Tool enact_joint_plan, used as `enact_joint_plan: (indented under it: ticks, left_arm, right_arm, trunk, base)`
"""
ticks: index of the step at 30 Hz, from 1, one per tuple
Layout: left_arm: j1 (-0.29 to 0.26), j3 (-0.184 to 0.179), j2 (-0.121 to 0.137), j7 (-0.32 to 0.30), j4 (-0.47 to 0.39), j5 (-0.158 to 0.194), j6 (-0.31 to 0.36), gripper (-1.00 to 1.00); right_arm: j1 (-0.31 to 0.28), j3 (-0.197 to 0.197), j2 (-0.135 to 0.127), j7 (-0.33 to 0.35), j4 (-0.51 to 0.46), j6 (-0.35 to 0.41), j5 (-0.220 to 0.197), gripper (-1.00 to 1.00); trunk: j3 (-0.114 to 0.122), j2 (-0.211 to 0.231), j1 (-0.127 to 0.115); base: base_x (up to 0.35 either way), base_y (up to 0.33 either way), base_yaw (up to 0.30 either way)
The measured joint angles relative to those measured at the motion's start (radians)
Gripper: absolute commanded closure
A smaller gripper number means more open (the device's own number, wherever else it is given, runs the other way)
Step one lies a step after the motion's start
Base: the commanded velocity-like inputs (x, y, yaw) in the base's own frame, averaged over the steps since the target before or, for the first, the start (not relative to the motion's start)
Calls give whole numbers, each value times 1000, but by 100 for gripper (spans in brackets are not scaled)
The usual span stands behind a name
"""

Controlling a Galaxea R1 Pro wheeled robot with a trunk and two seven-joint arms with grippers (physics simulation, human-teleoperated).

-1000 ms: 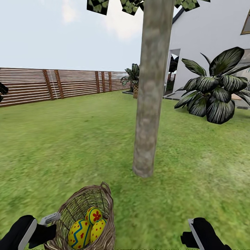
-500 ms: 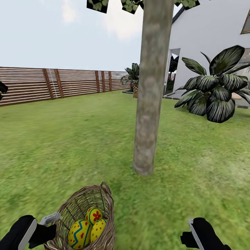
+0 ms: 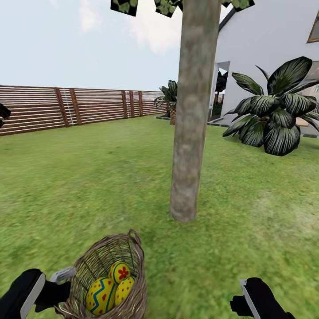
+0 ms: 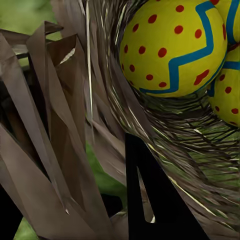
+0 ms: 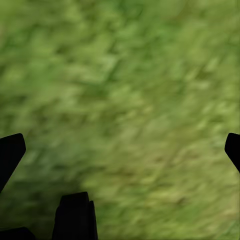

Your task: Take the three Easter eggs out of the wicker basket on the lawn in the garden, then place them on the lawn next to a single tree (choose any tree) so that all three eggs are next to the same tree and none are left in the basket.

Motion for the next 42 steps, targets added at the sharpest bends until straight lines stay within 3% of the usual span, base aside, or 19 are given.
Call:
enact_joint_plan:
  ticks: [1,2,3,5,8,9,10,14,23,42]
  left_arm:
    - [0,0,-1,0,0,-2,0,-100]
    - [-1,4,-18,-4,30,-26,-48,-100]
    - [0,5,-19,-3,19,-17,-74,-100]
    - [0,5,-19,-2,17,-19,-76,-100]
    - [0,5,-20,-2,10,8,-75,-100]
    - [0,4,-20,-1,30,-10,-75,-100]
    - [0,5,-20,-2,64,-1,-74,-100]
    - [0,5,-21,-2,67,-2,-75,-100]
    - [0,5,-39,0,68,-3,-73,-100]
    - [0,5,-39,-1,68,-5,-73,-100]
  right_arm:
    - [0,0,0,0,0,0,0,-100]
    - [0,0,0,0,0,0,0,-100]
    - [0,0,0,0,1,-1,0,-100]
    - [0,0,1,0,2,-1,2,-100]
    - [0,1,3,-1,2,-1,6,-100]
    - [0,1,3,-1,2,-1,6,-100]
    - [0,1,4,-1,2,-1,6,-100]
    - [0,1,5,-1,2,-1,8,-100]
    - [0,2,5,-1,2,-1,9,-100]
    - [0,3,6,-1,5,-1,10,-100]
  trunk:
    - [0,0,0]
    - [0,0,0]
    - [0,0,0]
    - [0,0,0]
    - [0,0,0]
    - [0,0,0]
    - [0,0,0]
    - [0,0,1]
    - [28,63,-34]
    - [87,196,-107]
  base:
    - [0,0,0]
    - [0,0,0]
    - [0,0,0]
    - [0,0,0]
    - [0,0,0]
    - [0,0,0]
    - [0,0,0]
    - [0,0,0]
    - [0,0,0]
    - [0,0,0]
